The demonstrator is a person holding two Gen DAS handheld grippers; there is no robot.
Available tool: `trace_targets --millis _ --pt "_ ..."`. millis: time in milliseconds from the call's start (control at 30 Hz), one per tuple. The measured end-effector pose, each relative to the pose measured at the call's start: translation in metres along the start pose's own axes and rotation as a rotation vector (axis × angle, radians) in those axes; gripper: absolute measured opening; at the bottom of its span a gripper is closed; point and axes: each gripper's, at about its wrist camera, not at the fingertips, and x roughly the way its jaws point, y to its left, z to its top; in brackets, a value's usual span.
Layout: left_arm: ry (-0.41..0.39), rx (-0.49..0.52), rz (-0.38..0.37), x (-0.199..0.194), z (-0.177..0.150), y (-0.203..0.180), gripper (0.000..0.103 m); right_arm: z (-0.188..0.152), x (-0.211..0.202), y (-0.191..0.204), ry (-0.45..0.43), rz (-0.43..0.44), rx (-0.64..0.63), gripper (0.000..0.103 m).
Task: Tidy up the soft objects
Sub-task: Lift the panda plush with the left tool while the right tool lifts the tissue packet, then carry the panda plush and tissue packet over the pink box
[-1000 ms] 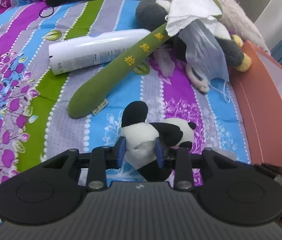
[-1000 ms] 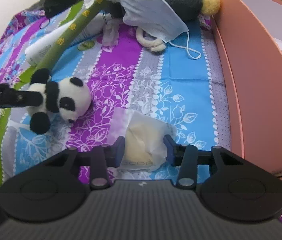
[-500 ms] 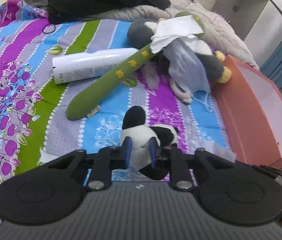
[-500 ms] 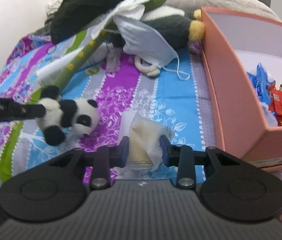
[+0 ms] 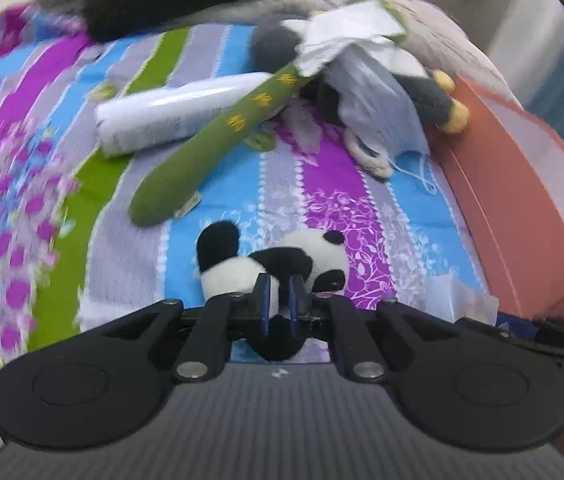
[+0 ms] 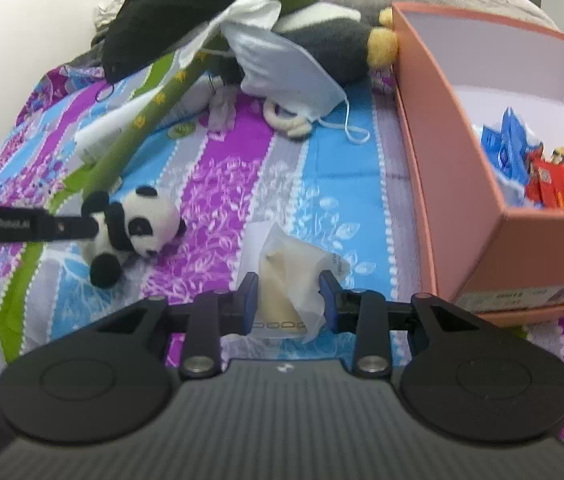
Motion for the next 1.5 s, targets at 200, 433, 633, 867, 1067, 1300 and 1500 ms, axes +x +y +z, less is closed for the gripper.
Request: trace_targets --millis 200,433,633,867,1067,1300,1500 --pt "-0.003 0.330 0.017 0.022 0.001 -0.020 0.046 -0.009 0.006 -0.002 0.011 -0.018 0.028 0.036" --pt "0.023 0.628 0.055 0.037 -0.014 -0.039 0.061 -0.012 0.007 0.002 0.015 -0.045 0.015 0.036" --pt "0.042 0.856 0.210 0.059 -0.035 -0.054 0.067 -0.013 0.009 0.002 0.014 -0.045 0.008 0.037" --pt "0.044 0.822 0.238 0.069 -0.026 -0.049 0.066 -0.012 0.009 -0.001 0.015 -0.032 0.023 0.037" --pt "0.028 0.749 0.251 0.071 -0.017 -0.039 0.051 -0.011 0.009 -0.002 0.019 -0.028 0.023 0.037" --pt "0.018 0.569 0.191 0.052 -0.006 -0.030 0.049 -0.004 0.001 -0.003 0.000 -0.024 0.015 0.036" --pt "-0.027 0.372 0.098 0.010 0.006 -0.034 0.049 0.009 -0.021 0.001 -0.051 -0.009 0.007 0.036"
